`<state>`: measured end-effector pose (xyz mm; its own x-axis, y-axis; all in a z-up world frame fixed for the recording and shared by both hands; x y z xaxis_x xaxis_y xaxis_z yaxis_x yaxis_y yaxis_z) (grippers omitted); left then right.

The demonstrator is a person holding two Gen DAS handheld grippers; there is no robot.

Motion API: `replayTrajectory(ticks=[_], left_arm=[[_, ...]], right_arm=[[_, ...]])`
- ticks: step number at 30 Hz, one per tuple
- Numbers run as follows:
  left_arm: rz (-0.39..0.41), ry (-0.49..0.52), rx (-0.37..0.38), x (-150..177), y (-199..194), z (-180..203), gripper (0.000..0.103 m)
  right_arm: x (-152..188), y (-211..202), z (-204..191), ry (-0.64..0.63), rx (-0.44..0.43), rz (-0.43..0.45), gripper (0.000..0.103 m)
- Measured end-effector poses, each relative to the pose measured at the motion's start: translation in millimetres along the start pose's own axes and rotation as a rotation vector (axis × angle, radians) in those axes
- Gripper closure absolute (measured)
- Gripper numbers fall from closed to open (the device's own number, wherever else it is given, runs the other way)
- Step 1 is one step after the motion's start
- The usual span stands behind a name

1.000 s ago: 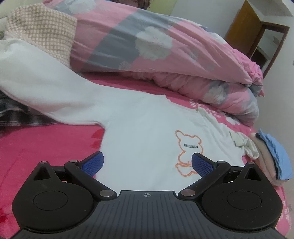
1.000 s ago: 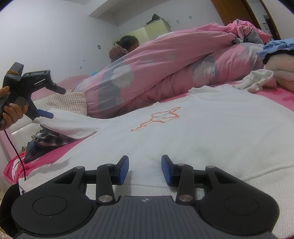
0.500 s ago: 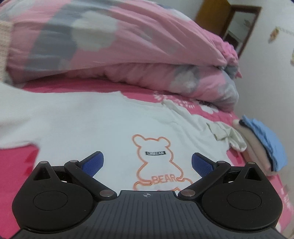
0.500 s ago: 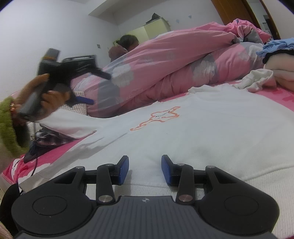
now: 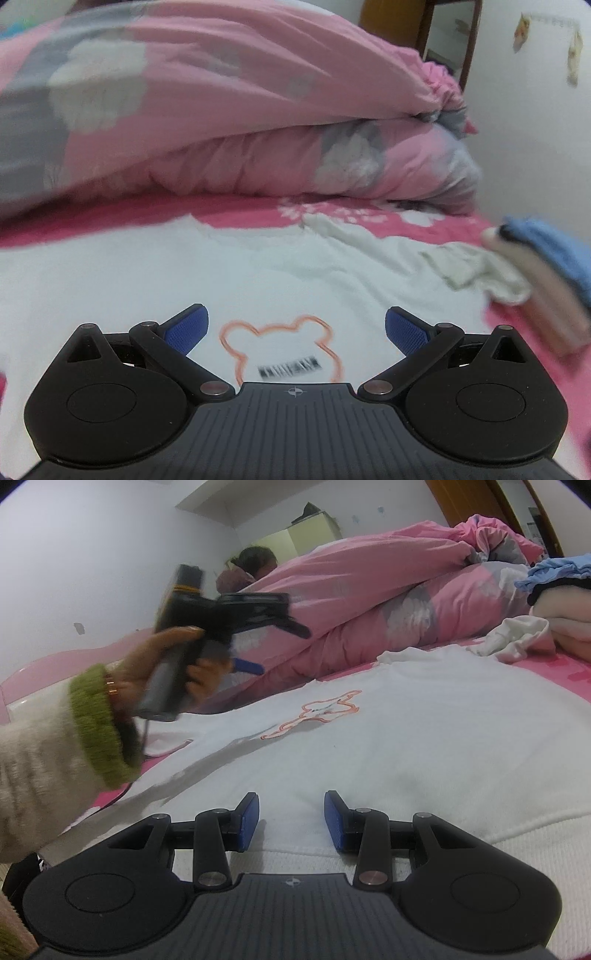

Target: Fold clothes

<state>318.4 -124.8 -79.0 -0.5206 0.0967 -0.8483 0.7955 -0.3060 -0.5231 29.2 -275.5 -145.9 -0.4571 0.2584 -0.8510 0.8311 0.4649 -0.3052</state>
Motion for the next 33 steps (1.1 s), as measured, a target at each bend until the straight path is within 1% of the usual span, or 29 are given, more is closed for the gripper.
replayTrajectory(ticks=[2,5,7,9,10,13,16,18,19,21,22,23,24,26,28,29,30,31,32,33], left_arm=[[0.023,0.041,-0.047,1.7,14.0,2.6,0.000],[0.010,0.015,-0.026,10.8,23.3,-6.3,0.000],[0.001,-0.003,-0.013,16.9,29.4,-12.3,0.000],[-0.008,-0.020,0.001,23.0,35.6,-18.3,0.000],[-0.012,-0.029,0.007,25.7,38.4,-21.4,0.000],[-0.011,-0.063,0.022,25.1,39.8,-34.8,0.000],[-0.019,-0.106,0.032,27.2,43.6,-46.9,0.000],[-0.014,-0.123,0.034,30.0,46.1,-53.2,0.001],[-0.011,-0.126,0.034,31.6,47.4,-55.8,0.002],[-0.010,-0.137,0.023,34.7,50.6,-61.8,0.004],[-0.021,-0.152,0.022,36.6,52.9,-65.7,0.004],[-0.032,-0.169,0.021,38.5,55.1,-69.6,0.005],[-0.037,-0.189,0.026,39.7,56.9,-73.7,0.005],[-0.024,-0.213,0.030,40.6,56.7,-79.9,0.005],[-0.015,-0.218,0.023,41.7,56.4,-82.8,0.005],[-0.014,-0.220,0.021,42.6,56.9,-83.7,0.005],[-0.014,-0.221,0.020,43.0,57.7,-84.3,0.005],[-0.013,-0.220,0.020,42.9,58.0,-84.5,0.005],[-0.012,-0.219,0.020,42.8,58.3,-84.5,0.005],[-0.011,-0.217,0.019,42.8,58.3,-84.3,0.004]], right_arm=[[-1.8,1.6,-0.5,0.009,0.011,-0.026,0.062],[-10.4,4.6,-2.6,0.038,0.038,-0.100,0.062],[-21.3,4.9,-1.8,0.079,0.061,-0.163,0.061],[-42.0,2.3,-0.7,0.100,0.085,-0.191,0.060],[-56.8,2.0,0.2,0.086,0.102,-0.194,0.060],[-114.3,18.6,9.7,0.026,0.153,-0.194,0.060],[-176.3,63.6,30.9,0.027,0.142,-0.196,0.060],[-206.3,108.7,50.3,0.030,0.128,-0.205,0.060],[-218.0,133.9,62.7,0.034,0.140,-0.212,0.060],[-235.0,189.2,93.6,0.053,0.194,-0.240,0.067],[-239.1,217.8,111.2,0.068,0.221,-0.264,0.067],[-239.8,244.6,126.1,0.075,0.242,-0.291,0.073],[-237.9,268.0,138.1,0.074,0.257,-0.318,0.076],[-233.4,313.8,162.1,0.076,0.292,-0.375,0.076],[-225.2,350.8,182.3,0.074,0.333,-0.425,0.078],[-223.9,367.2,192.5,0.073,0.356,-0.434,0.086],[-225.8,381.2,202.9,0.074,0.381,-0.426,0.101],[-230.3,392.9,211.3,0.067,0.403,-0.409,0.103],[-237.6,400.8,217.4,0.055,0.430,-0.376,0.103],[-243.2,407.3,225.8,0.043,0.488,-0.346,0.103]])
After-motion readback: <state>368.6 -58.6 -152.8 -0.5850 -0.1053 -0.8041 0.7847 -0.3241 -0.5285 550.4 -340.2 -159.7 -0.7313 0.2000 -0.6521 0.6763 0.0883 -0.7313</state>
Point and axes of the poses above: each gripper's, at about its wrist camera, not at the fingertips, and y roughly the way its jaws point, z to its right, x to its underside, the point moved 7 cm from there along y, roughly the way its jaws point, and after that the axes turned 5 degrees about y, right-handed, at the moved point
